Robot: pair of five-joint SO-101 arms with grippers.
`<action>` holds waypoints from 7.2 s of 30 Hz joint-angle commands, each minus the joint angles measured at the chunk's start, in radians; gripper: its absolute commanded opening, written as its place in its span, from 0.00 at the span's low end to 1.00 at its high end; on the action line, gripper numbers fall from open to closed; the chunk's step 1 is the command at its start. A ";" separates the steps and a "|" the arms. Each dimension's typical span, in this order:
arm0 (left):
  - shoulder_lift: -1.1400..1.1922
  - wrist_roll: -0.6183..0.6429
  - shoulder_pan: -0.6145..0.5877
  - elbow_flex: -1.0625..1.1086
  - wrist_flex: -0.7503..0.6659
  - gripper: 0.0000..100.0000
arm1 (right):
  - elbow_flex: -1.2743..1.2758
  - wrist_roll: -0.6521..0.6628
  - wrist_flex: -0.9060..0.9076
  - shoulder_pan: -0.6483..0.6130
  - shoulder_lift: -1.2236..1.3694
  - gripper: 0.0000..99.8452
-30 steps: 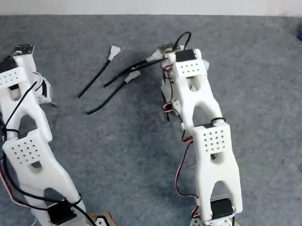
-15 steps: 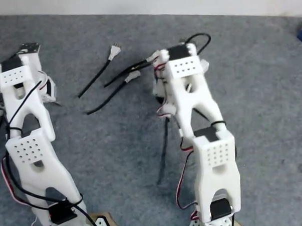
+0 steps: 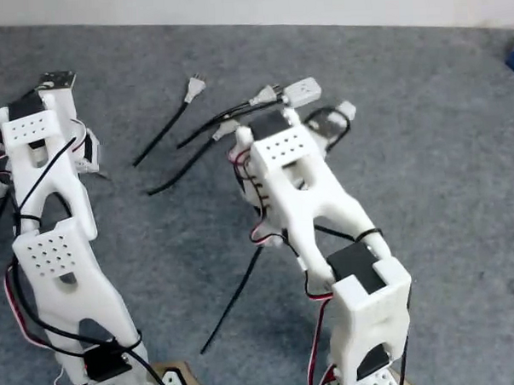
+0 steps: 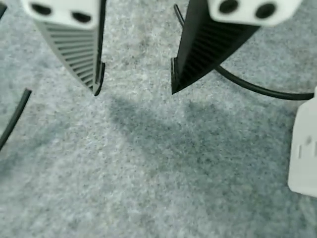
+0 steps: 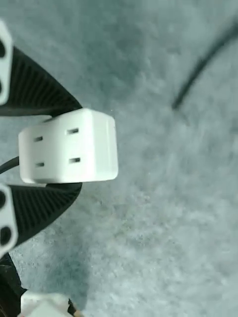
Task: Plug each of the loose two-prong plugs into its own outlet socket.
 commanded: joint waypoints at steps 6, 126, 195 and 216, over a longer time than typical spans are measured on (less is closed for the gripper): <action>-0.018 0.002 0.004 -0.033 -0.005 0.22 | 0.176 -0.210 -0.248 0.008 -0.064 0.01; -0.504 -0.178 0.983 0.782 -0.204 0.06 | 1.262 1.455 -0.538 0.687 -1.040 0.66; -0.443 -0.296 0.417 0.433 -0.308 0.31 | 0.624 1.151 -0.369 0.348 -0.479 0.66; 0.473 -0.351 0.519 -0.671 -0.018 0.27 | 0.820 1.227 -0.521 0.435 -0.610 0.66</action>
